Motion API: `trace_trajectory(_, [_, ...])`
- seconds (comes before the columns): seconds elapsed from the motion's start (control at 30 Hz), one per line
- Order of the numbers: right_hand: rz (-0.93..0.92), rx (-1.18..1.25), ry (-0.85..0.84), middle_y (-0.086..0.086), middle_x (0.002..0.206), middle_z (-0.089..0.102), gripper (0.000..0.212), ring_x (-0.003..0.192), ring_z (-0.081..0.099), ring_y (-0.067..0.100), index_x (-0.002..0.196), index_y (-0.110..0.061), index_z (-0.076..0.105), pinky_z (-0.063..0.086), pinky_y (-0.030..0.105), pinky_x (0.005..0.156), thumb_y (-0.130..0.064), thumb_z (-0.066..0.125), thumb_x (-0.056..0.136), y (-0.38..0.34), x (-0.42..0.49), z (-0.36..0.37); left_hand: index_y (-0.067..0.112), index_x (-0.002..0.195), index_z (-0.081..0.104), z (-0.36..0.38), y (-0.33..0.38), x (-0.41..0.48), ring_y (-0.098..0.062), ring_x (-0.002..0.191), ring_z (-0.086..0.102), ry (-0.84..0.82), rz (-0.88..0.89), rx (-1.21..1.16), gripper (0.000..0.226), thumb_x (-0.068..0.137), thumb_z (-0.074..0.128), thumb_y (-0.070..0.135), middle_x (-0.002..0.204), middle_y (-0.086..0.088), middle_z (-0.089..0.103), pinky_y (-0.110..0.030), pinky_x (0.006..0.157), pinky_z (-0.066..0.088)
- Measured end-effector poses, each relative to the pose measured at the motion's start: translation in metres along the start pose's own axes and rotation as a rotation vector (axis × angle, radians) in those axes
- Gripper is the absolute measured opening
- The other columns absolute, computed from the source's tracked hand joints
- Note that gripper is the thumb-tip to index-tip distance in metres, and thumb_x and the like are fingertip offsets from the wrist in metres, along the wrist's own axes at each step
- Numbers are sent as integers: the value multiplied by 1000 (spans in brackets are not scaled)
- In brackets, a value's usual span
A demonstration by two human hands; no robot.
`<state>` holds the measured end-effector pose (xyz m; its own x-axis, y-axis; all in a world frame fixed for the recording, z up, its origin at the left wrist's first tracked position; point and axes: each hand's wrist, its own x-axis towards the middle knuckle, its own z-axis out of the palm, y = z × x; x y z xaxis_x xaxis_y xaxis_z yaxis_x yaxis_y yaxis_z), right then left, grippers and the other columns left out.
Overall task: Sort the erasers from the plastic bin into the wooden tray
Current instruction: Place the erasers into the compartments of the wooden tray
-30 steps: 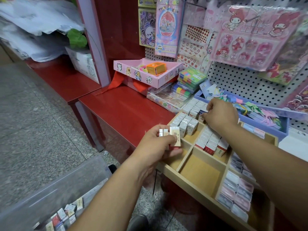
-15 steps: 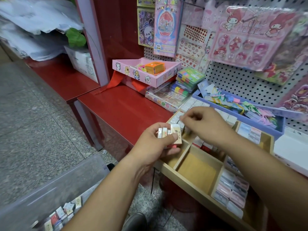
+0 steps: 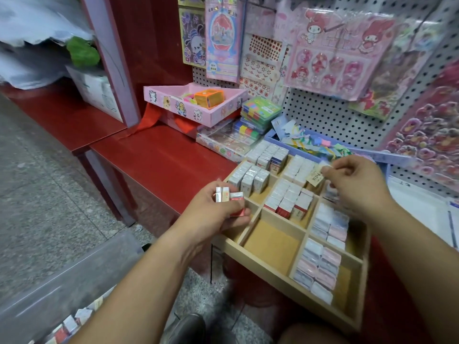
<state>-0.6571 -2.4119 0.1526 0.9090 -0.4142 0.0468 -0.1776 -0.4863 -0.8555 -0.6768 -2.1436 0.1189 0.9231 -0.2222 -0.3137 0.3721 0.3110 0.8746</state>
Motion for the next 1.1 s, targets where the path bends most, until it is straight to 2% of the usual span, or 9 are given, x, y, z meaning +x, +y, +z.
trace_trajectory(0.13, [-22,-128,4,4,61,44,13,37,39,6,95,-6,61,38,17,38,-16,69,97,22,9,-12,3,114,56,13,-3,3,-26,76,74,-9,-22,14,26,93,63,-9,86,-17,66,-31,61,63])
trace_trajectory(0.23, [-81,-211,-29,7,63,52,12,51,49,17,91,-12,61,42,24,50,-19,71,95,31,12,-10,5,111,57,20,-4,4,-26,76,73,-8,-29,7,23,93,62,-9,88,-17,65,-33,65,64])
trace_trajectory(0.3, [-120,-237,-45,-1,63,59,11,55,55,19,89,-19,62,47,31,58,-21,72,94,32,15,-7,5,111,58,21,-4,5,-26,76,74,-5,-30,4,23,93,62,-9,89,-17,65,-34,67,64])
trace_trajectory(0.43, [-182,-346,-10,-3,82,65,7,75,61,20,96,-21,64,52,39,73,-22,71,93,36,21,-2,4,112,58,21,-6,6,-28,79,74,0,-29,9,23,93,61,-8,92,-19,65,-35,67,64])
trace_trajectory(0.57, [-189,-384,28,-7,81,65,6,75,60,19,97,-20,68,47,33,67,-17,70,92,41,30,7,4,113,58,20,-5,8,-29,80,74,-1,-41,4,24,94,54,-11,97,-22,64,-38,71,65])
trace_trajectory(0.67, [-174,-470,61,-6,80,66,5,81,62,24,93,-23,67,51,35,68,-18,68,92,41,35,16,4,113,58,20,-7,10,-30,81,74,-14,-36,23,27,95,48,-14,99,-24,64,-39,72,65])
trace_trajectory(0.93, [-194,-611,42,-1,83,65,20,89,61,29,81,-26,55,52,38,68,-15,71,85,39,40,20,6,111,59,15,-11,13,-31,85,74,-33,-13,44,27,94,56,-15,93,-20,67,-40,73,64])
trace_trajectory(1.03, [-258,-595,88,-1,85,66,9,94,61,29,86,-25,62,52,39,71,-25,69,90,27,31,20,5,111,58,17,-11,13,-32,84,74,-35,-7,37,27,93,58,-14,94,-21,66,-43,76,63])
trace_trajectory(1.1, [-305,-486,29,-5,82,66,11,87,61,22,90,-23,66,49,34,69,-31,64,96,10,14,25,6,112,58,17,-10,12,-33,85,73,-38,-7,33,27,93,58,-14,96,-22,66,-42,75,64])
